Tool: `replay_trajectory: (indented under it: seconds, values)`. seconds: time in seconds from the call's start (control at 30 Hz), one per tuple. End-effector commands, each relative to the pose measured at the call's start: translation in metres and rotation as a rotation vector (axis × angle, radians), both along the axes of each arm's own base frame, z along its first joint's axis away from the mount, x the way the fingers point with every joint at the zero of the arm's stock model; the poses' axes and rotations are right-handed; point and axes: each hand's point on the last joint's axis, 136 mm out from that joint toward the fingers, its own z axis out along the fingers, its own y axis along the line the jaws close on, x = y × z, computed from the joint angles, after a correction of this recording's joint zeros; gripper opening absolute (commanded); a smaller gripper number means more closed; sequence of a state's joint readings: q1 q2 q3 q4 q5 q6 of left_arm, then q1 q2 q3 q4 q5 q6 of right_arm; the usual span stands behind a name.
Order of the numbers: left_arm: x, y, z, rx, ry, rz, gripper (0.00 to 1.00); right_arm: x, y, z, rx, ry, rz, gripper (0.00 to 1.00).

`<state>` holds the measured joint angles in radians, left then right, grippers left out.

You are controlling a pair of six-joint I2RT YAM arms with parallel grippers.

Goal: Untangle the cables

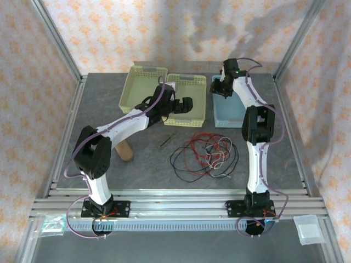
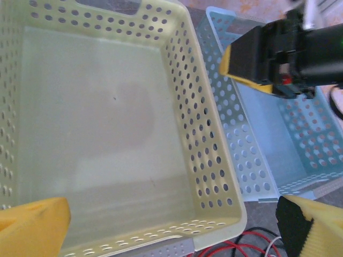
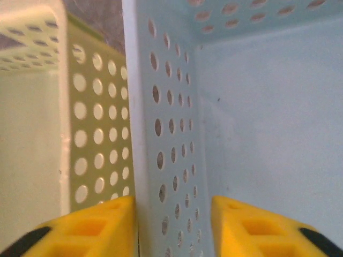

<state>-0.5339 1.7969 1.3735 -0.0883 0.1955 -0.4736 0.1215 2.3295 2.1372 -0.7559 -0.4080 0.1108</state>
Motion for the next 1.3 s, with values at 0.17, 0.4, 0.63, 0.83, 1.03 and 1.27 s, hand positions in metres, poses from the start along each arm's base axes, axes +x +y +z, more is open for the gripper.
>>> replay_trajectory:
  seconds: [0.17, 0.4, 0.63, 0.83, 1.03, 1.27]
  values:
    - [0.024, 0.08, 0.03, 0.102, -0.048, 0.186, 0.98, -0.025, -0.029, 0.078, -0.049, -0.205, -0.084, 0.39]
    - [0.059, 0.159, -0.01, 0.25, 0.126, 0.378, 0.74, -0.051, -0.076, 0.02, -0.104, -0.091, -0.242, 0.04]
    - [0.084, 0.183, -0.059, 0.353, 0.255, 0.428, 0.56, -0.053, -0.053, -0.022, -0.006, -0.004, -0.178, 0.0]
    - [0.091, 0.18, -0.099, 0.423, 0.371, 0.375, 0.54, -0.042, -0.02, -0.037, 0.07, 0.014, -0.1, 0.0]
    - [0.089, 0.166, -0.105, 0.384, 0.386, 0.293, 0.54, -0.019, 0.02, -0.038, 0.153, -0.009, -0.018, 0.0]
    - [0.074, 0.13, -0.11, 0.336, 0.404, 0.156, 0.56, 0.017, 0.056, -0.033, 0.23, -0.04, 0.044, 0.0]
